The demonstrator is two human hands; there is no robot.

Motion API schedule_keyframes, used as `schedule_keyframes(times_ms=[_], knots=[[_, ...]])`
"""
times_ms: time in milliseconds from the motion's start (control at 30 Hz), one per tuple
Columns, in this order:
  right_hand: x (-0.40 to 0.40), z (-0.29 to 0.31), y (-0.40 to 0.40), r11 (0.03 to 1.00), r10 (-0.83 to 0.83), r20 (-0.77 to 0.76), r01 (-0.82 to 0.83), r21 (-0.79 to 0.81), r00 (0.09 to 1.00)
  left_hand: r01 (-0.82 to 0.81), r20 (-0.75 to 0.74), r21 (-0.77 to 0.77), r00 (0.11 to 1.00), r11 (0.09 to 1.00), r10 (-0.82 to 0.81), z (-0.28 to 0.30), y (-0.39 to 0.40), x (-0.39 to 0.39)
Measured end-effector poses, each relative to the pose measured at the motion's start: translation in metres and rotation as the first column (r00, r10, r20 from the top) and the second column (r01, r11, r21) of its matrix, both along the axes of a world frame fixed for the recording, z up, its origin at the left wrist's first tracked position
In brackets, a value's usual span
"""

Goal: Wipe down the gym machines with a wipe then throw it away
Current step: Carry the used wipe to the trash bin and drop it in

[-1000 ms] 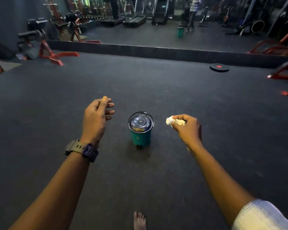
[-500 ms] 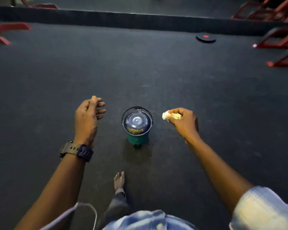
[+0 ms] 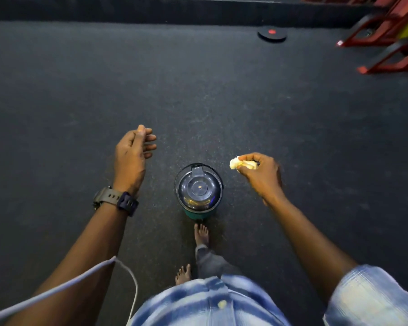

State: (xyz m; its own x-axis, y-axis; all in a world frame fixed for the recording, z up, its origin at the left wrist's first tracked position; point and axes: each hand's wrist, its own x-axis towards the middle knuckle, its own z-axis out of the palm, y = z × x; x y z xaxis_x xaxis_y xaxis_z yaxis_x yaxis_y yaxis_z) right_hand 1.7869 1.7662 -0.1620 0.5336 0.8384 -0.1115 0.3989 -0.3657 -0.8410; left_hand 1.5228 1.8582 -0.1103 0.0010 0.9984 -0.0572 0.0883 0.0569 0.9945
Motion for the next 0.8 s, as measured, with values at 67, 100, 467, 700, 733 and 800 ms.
schedule_keyframes(times_ms=[67,100,467,700,733,800], knots=[[-0.002,-0.005,0.018,1.000,0.008,-0.020,-0.008,0.025,1.000,0.016,-0.006,0.006,1.000,1.000,-0.016,-0.002,0.016,0.001],[-0.003,-0.008,0.027,0.999,0.012,-0.031,-0.011,0.033,0.999,0.023,-0.015,0.004,1.000,1.000,-0.023,-0.002,0.022,0.001],[-0.005,-0.019,0.069,1.000,-0.022,-0.054,0.021,-0.012,0.998,0.122,-0.046,-0.045,0.991,0.992,-0.124,-0.007,0.068,0.005],[-0.005,-0.016,0.070,0.998,-0.057,-0.078,0.056,-0.010,0.995,0.155,-0.016,-0.063,0.988,0.986,-0.156,-0.010,0.078,0.011],[-0.005,-0.016,0.070,0.998,-0.059,-0.074,0.059,-0.006,0.995,0.159,-0.008,-0.060,0.987,0.986,-0.159,-0.010,0.080,0.011],[-0.006,-0.015,0.071,0.998,-0.064,-0.076,0.064,-0.002,0.995,0.168,-0.003,-0.058,0.986,0.984,-0.169,-0.010,0.083,0.011]])
